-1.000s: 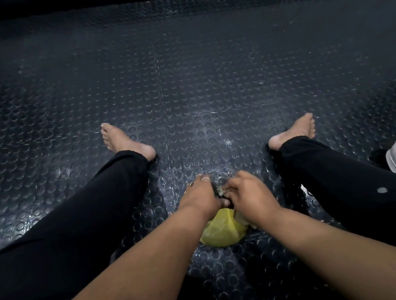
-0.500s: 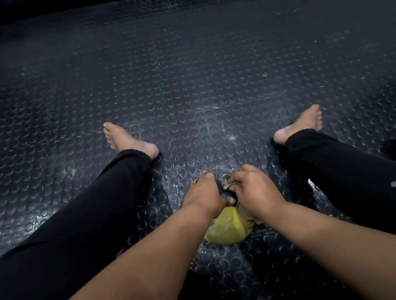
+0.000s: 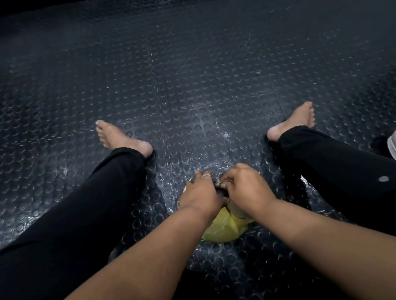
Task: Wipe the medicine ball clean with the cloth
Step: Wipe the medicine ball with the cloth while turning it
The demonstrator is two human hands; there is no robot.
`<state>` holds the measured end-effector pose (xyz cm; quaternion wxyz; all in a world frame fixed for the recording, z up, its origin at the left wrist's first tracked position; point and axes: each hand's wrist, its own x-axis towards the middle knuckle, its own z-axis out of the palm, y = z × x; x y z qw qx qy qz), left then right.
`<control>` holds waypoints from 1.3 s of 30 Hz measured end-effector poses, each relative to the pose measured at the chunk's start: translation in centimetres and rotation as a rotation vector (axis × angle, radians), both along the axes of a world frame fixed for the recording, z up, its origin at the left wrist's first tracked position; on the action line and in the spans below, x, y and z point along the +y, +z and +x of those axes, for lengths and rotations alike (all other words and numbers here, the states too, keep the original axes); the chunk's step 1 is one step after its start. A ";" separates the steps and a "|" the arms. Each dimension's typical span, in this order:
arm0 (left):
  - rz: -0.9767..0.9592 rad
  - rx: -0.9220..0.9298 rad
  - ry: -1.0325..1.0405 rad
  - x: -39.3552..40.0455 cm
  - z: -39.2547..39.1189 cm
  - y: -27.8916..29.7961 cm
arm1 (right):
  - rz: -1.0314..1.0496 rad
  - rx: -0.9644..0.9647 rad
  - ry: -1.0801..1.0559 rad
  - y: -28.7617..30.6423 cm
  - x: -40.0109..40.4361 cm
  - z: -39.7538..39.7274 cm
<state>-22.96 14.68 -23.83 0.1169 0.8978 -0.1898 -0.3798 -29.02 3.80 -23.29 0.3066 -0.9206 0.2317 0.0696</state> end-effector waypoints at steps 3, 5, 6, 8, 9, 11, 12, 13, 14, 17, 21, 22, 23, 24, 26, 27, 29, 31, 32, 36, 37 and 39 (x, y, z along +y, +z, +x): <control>-0.023 0.018 0.016 0.2 0.1 0.0 | -0.029 0.031 -0.038 -0.4 -0.2 2.0; -0.035 0.038 0.032 0.4 0.2 0.2 | -0.030 0.041 -0.056 -0.5 -0.1 2.6; -0.043 0.047 0.048 0.6 0.4 0.2 | -0.021 0.041 -0.051 -0.4 0.2 2.6; -0.047 0.063 0.066 0.7 0.4 0.1 | -0.014 0.034 -0.020 0.0 0.7 1.4; -0.041 0.058 0.061 0.7 0.4 0.0 | -0.005 0.029 -0.006 0.2 0.8 0.7; -0.022 0.034 0.037 0.6 0.3 -0.1 | 0.017 0.017 -0.002 0.3 1.0 -0.2; -0.017 0.022 0.025 0.5 0.2 -0.1 | 0.019 0.016 -0.016 0.3 0.9 -0.2; -0.019 0.016 0.020 0.5 0.0 -0.1 | 0.020 0.020 -0.032 0.2 0.7 0.0; -0.029 0.014 0.023 0.5 0.0 -0.1 | 0.024 0.025 -0.047 0.0 0.5 0.6; -0.049 0.025 0.026 0.6 0.1 0.0 | 0.043 0.060 -0.108 -0.1 -0.1 2.3; -0.070 0.053 0.081 0.9 0.3 0.1 | 0.035 0.082 -0.081 0.2 0.3 1.8; -0.077 0.055 0.090 1.0 0.4 0.1 | 0.028 0.079 -0.055 0.3 0.6 1.2; -0.081 0.051 0.088 1.0 0.5 0.0 | 0.029 0.072 -0.039 0.3 0.8 0.7; -0.080 0.045 0.078 1.1 0.6 0.0 | 0.033 0.063 -0.040 0.3 1.0 0.4; -0.076 0.034 0.055 1.2 0.4 -0.4 | 0.040 0.048 -0.075 0.1 0.8 0.5; -0.077 0.029 0.044 1.3 0.3 -0.5 | 0.037 0.042 -0.088 -0.1 0.5 0.9; -0.080 0.027 0.039 1.6 0.2 -0.7 | 0.018 0.061 -0.085 -0.1 0.1 2.1; -0.089 0.036 0.065 1.9 0.2 -0.7 | -0.016 0.097 -0.046 -0.2 -0.1 2.9; -0.096 0.044 0.079 2.0 0.2 -0.7 | -0.027 0.106 -0.029 -0.2 -0.1 3.1; -0.119 0.049 0.089 2.1 0.3 -0.7 | -0.055 0.086 0.038 0.2 1.1 1.8; -0.123 0.047 0.092 2.2 0.3 -0.8 | -0.058 0.083 0.052 0.2 1.2 1.6; -0.120 0.038 0.093 2.2 0.2 -0.9 | -0.045 0.090 0.039 0.2 1.0 1.8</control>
